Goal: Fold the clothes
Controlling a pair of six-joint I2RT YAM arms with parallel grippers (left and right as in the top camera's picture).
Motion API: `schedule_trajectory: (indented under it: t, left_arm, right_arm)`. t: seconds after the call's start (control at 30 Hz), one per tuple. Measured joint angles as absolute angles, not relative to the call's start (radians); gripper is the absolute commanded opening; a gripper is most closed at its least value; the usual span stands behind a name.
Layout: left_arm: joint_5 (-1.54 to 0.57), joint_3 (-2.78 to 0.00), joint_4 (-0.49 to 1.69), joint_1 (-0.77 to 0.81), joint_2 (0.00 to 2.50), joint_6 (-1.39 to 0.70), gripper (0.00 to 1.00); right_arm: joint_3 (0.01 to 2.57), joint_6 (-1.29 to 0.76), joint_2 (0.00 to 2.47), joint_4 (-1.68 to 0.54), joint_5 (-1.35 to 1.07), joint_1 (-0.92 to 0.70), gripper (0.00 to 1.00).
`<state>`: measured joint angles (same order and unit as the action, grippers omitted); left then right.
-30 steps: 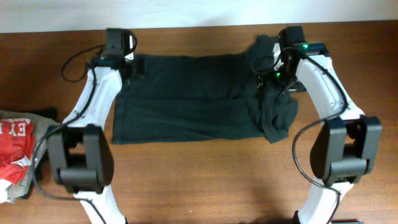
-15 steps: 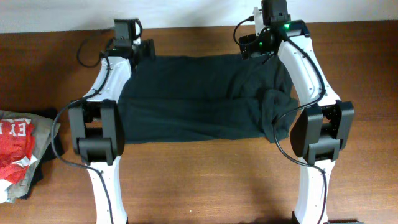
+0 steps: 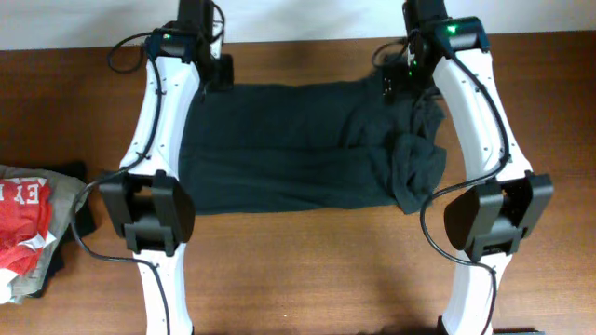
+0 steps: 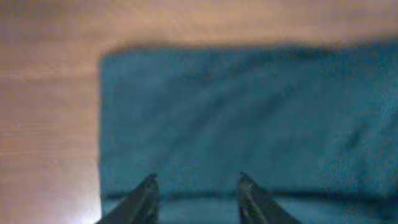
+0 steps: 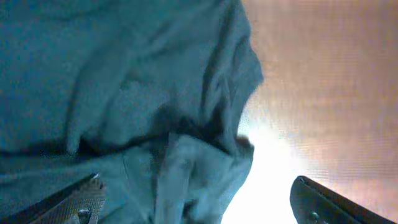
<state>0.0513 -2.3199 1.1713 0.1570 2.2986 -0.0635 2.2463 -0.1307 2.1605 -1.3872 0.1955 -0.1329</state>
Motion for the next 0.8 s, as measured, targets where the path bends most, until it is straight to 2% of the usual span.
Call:
schedule_trajectory:
  t: [0.07, 0.1, 0.17, 0.3, 0.37, 0.47, 0.53, 0.57, 0.6, 0.63, 0.67, 0.7, 0.73, 0.77, 0.8]
  left_arm:
    - [0.056, -2.32, 1.223, 0.192, 2.293, -0.064, 0.36]
    - [0.094, -2.307, 1.258, 0.258, 2.293, -0.09, 0.32]
    - [0.132, -2.3, 1.257, 0.313, 2.293, -0.132, 0.32]
    - [0.202, -2.292, 1.264, 0.352, 2.273, -0.197, 0.31]
    - [0.253, -2.287, 1.28, 0.348, 2.187, -0.207, 0.31]
    - [0.332, -2.27, 1.384, 0.348, 1.917, -0.23, 0.31]
    - [0.383, -2.072, 1.339, 0.347, 1.726, -0.265, 0.32]
    - [0.383, -1.886, 1.231, 0.347, 1.644, -0.274, 0.31]
    - [0.372, -1.676, 1.13, 0.347, 1.577, -0.281, 0.21]
    - [0.351, -1.467, 1.049, 0.347, 1.544, -0.285, 0.2]
    - [0.336, -1.367, 1.001, 0.347, 1.541, -0.287, 0.29]
    - [0.32, -1.258, 0.935, 0.347, 1.537, -0.289, 0.33]
    - [0.31, -1.192, 0.892, 0.346, 1.537, -0.293, 0.33]
    - [0.297, -1.152, 0.829, 0.339, 1.535, -0.295, 0.33]
    - [0.284, -1.124, 0.773, 0.321, 1.535, -0.296, 0.33]
  right_arm:
    - [2.241, -0.173, 2.16, -1.46, 0.18, -0.133, 0.99]
    - [2.228, -0.188, 2.16, -1.48, 0.155, -0.134, 0.99]
    - [2.171, -0.203, 2.157, -1.504, 0.137, -0.154, 0.99]
    - [1.875, -0.278, 2.143, -1.322, 0.113, -0.208, 0.99]
    - [1.811, -0.3, 2.143, -1.299, 0.11, -0.196, 0.99]
    - [1.811, -0.311, 2.131, -1.296, 0.102, -0.193, 0.99]
    - [1.81, -0.313, 2.096, -1.297, 0.085, -0.193, 0.99]
    - [1.81, -0.311, 2.077, -1.303, 0.07, -0.193, 0.88]
    - [1.81, -0.302, 2.059, -1.312, 0.043, -0.193, 0.49]
    - [1.81, -0.275, 2.054, -1.322, 0.009, -0.193, 0.4]
    - [1.809, -0.271, 2.054, -1.327, -0.007, -0.193, 0.45]
    - [1.807, -0.27, 2.054, -1.343, -0.022, -0.193, 0.26]
    - [1.799, -0.261, 2.054, -1.347, -0.03, -0.193, 0.17]
    - [1.788, -0.258, 2.054, -1.348, -0.036, -0.193, 0.11]
    - [1.769, -0.255, 2.054, -1.34, -0.044, -0.193, 0.11]
